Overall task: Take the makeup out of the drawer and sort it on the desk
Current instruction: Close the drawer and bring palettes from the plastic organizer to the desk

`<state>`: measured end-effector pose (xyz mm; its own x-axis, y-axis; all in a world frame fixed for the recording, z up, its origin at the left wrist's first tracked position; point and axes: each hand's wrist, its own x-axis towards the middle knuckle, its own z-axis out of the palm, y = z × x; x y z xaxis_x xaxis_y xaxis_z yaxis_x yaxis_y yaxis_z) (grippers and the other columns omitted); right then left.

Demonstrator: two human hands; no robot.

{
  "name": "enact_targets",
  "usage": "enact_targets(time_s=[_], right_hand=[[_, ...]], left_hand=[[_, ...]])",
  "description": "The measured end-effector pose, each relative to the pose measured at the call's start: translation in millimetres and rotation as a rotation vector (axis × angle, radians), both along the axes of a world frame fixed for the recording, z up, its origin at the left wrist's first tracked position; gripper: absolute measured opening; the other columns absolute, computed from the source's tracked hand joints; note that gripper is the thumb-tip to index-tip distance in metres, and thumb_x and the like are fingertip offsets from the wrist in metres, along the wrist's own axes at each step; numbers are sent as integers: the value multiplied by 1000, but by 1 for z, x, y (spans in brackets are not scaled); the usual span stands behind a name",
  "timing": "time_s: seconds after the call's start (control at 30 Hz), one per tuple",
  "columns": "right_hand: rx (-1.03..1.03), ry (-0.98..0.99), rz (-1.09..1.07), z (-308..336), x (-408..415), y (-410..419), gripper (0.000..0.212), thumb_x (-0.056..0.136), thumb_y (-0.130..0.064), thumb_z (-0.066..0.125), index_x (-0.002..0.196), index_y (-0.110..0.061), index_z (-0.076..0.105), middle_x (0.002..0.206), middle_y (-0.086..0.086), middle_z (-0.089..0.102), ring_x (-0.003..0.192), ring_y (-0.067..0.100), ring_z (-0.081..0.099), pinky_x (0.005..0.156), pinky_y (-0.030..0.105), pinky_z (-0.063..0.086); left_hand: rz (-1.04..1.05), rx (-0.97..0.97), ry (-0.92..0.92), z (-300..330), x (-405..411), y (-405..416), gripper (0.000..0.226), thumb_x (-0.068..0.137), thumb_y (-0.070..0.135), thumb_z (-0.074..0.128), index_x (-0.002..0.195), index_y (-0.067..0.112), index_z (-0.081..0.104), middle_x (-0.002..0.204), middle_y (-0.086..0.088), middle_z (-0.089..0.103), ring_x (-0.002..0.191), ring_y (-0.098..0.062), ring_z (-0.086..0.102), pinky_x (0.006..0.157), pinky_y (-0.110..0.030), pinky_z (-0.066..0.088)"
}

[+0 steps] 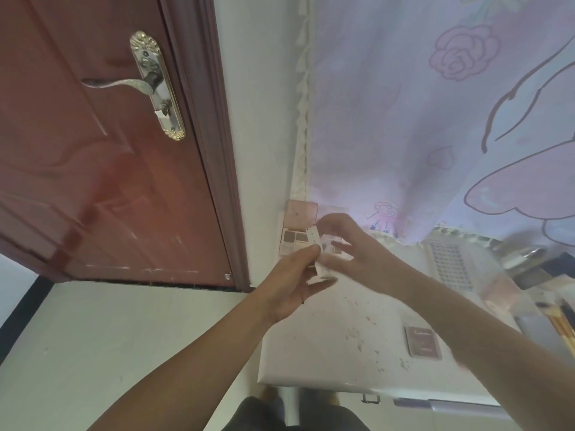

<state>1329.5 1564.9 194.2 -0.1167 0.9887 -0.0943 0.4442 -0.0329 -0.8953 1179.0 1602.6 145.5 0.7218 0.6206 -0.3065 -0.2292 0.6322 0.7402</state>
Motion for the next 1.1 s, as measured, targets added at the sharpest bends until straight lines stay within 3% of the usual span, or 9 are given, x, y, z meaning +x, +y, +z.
enact_targets(time_s=[0.13, 0.3, 0.43, 0.57, 0.7, 0.77, 0.87, 0.97, 1.1], right_hand=[[-490, 344, -136, 15, 21, 7, 45, 89, -58, 42, 120, -28, 55, 117, 6, 65, 106, 23, 64, 94, 43, 50], [-424, 279, -43, 20, 15, 5, 21, 92, -32, 55, 108, -20, 63, 97, -4, 68, 97, 17, 67, 85, 35, 56], [-252, 128, -81, 22, 15, 3, 34, 88, -25, 64, 118, -38, 53, 111, -13, 63, 101, -5, 61, 85, 18, 51], [-135, -58, -3, 20, 11, 2, 52, 81, -21, 72, 124, -38, 47, 111, -22, 59, 104, -12, 54, 86, 10, 48], [-156, -111, 18, 12, 12, 1, 73, 77, -25, 75, 139, -31, 35, 123, -21, 51, 109, -1, 54, 99, 20, 45], [-130, -184, 64, 12, 13, -1, 76, 79, -24, 73, 141, -34, 30, 133, -22, 43, 121, -2, 44, 96, 10, 42], [-185, -109, 121, 18, 21, 1, 68, 85, -23, 68, 140, -40, 31, 141, -23, 37, 131, -5, 35, 96, 6, 38], [-456, 261, -23, 25, 31, 7, 46, 84, -42, 63, 127, -39, 48, 137, -8, 50, 123, 11, 53, 99, 35, 46], [-585, 459, -79, 20, 27, 15, 30, 86, -43, 59, 95, -14, 58, 85, 2, 62, 86, 29, 65, 89, 51, 52]], left_hand=[[0, 466, 203, 8, -5, -2, 57, 82, 23, 65, 134, 26, 42, 132, 12, 53, 126, -5, 48, 111, -39, 36], [-18, 806, 308, 13, -2, -5, 73, 83, 20, 65, 141, 37, 24, 143, 21, 36, 136, 3, 28, 113, -41, 31], [-222, 393, 189, 13, -8, 1, 80, 84, 25, 66, 146, 42, 19, 149, 12, 35, 137, -11, 37, 114, -45, 30], [-236, -153, -67, 23, -7, 3, 57, 88, 49, 54, 136, 18, 49, 130, -11, 56, 123, -38, 52, 102, -50, 44], [-205, -152, -44, 27, 1, 10, 54, 86, 52, 49, 128, 17, 57, 126, -9, 56, 104, -30, 58, 95, -45, 50], [-190, -147, -22, 22, 1, 13, 43, 88, 43, 55, 121, 16, 61, 118, -10, 58, 98, -27, 58, 97, -45, 49], [-104, 33, 46, 11, 1, 15, 33, 88, 26, 61, 120, 17, 60, 114, -4, 61, 109, -20, 58, 103, -38, 44], [-15, 367, 193, 7, 3, 13, 53, 80, 21, 65, 129, 27, 47, 125, 10, 58, 121, -8, 52, 104, -32, 42], [-54, 723, 365, 5, 7, 9, 80, 78, 25, 70, 140, 40, 21, 141, 21, 35, 129, 9, 34, 88, -5, 42]])
